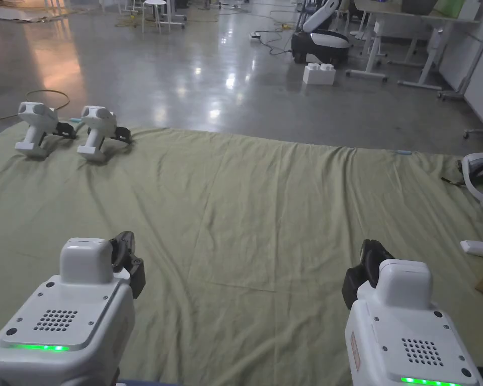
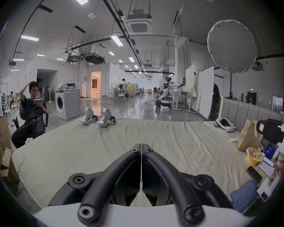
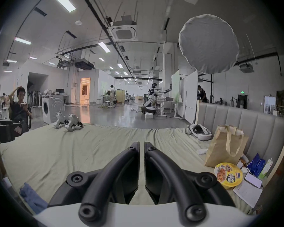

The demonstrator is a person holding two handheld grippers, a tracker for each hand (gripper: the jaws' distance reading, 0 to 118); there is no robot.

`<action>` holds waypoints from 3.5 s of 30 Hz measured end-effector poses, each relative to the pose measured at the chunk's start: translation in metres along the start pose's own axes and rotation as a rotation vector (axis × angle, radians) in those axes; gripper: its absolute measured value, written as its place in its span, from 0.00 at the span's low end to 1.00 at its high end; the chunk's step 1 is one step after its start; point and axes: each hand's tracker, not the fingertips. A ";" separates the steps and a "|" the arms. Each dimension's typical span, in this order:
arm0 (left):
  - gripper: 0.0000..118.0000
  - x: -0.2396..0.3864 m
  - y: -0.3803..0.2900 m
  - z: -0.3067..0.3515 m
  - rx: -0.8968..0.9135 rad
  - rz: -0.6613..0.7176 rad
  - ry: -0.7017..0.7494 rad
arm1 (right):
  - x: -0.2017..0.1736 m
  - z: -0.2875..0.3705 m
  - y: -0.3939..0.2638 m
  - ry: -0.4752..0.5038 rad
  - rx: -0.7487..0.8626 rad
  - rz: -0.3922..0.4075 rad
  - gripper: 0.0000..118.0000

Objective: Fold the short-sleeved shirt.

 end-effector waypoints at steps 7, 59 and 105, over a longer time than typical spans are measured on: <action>0.02 -0.082 -0.019 -0.009 -0.304 0.094 -0.157 | -0.003 -0.004 -0.002 0.039 -0.036 0.022 0.06; 0.12 -0.202 -0.073 -0.009 -0.870 0.539 -0.288 | 0.010 -0.010 -0.040 0.060 -0.223 0.061 0.06; 0.58 -0.013 -0.083 -0.018 -0.999 0.254 -0.289 | 0.030 -0.007 -0.063 0.063 -0.296 0.009 0.06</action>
